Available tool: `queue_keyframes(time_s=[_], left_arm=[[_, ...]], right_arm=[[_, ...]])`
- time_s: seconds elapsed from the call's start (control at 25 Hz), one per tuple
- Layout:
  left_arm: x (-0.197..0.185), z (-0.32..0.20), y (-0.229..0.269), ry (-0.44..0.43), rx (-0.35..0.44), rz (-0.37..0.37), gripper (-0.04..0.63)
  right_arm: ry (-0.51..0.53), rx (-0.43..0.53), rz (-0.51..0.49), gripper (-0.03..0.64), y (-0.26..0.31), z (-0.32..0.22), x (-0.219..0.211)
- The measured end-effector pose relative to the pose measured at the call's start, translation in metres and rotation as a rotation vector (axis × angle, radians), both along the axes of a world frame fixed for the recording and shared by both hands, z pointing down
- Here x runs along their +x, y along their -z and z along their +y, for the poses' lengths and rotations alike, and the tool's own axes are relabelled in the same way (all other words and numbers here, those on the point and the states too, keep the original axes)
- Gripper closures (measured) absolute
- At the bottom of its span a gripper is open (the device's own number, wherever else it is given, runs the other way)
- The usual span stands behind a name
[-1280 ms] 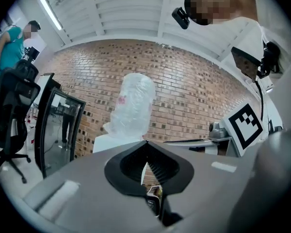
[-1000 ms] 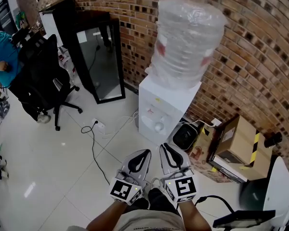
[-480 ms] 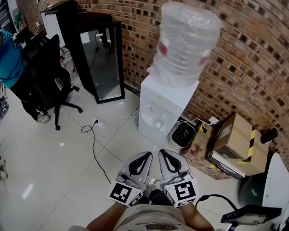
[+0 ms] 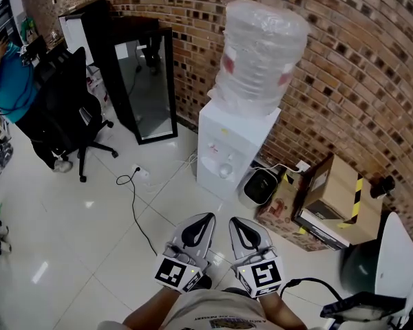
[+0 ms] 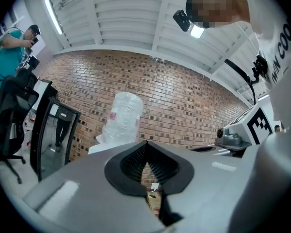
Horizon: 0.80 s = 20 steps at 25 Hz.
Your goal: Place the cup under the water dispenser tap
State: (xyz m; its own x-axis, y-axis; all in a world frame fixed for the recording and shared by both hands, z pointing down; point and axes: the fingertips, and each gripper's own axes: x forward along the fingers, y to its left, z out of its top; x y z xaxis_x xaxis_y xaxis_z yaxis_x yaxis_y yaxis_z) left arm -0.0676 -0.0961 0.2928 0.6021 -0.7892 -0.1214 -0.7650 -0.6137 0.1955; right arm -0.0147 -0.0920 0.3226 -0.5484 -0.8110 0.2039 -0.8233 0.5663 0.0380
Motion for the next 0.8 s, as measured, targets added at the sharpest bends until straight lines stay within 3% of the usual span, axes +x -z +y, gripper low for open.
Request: queue_keyframes(time_s=[0.44, 0.8], left_arm=[[0.055, 0.069, 0.003, -0.022, 0.004, -0.006, 0.612], [0.084, 0.15, 0.003, 0.023, 0.012, -0.033, 0.612]], right_arm=[[-0.017, 0.01, -0.015, 0.611, 0.002, 0.074, 0.048], [0.038, 0.021, -0.047, 0.611, 0.001, 0.153, 0.071]])
